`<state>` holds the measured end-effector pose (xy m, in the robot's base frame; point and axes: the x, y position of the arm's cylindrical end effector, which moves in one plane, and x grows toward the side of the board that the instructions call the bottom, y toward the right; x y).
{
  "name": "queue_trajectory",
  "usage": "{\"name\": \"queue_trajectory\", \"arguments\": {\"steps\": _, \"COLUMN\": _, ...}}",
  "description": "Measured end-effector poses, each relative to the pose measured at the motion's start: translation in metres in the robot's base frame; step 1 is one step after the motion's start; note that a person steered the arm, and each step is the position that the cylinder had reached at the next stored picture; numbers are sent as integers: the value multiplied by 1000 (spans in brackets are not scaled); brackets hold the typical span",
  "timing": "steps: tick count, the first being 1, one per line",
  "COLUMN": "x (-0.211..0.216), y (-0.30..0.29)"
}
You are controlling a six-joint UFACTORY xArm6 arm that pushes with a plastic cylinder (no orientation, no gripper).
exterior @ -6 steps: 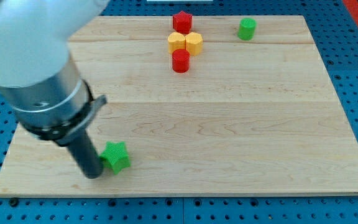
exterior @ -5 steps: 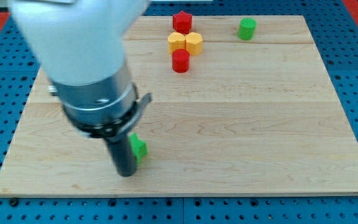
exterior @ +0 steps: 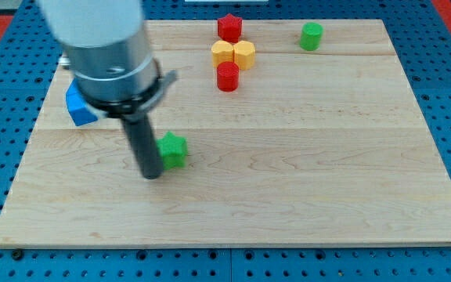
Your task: Move the green star below the red circle
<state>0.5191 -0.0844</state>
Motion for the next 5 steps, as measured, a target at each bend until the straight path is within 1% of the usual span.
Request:
{"name": "queue_trajectory", "arguments": {"steps": 1, "x": -30, "y": 29}}
{"name": "queue_trajectory", "arguments": {"steps": 2, "x": -40, "y": 11}}
{"name": "queue_trajectory", "arguments": {"steps": 3, "x": -42, "y": -27}}
{"name": "queue_trajectory", "arguments": {"steps": 4, "x": -59, "y": -14}}
{"name": "queue_trajectory", "arguments": {"steps": 5, "x": -62, "y": 50}}
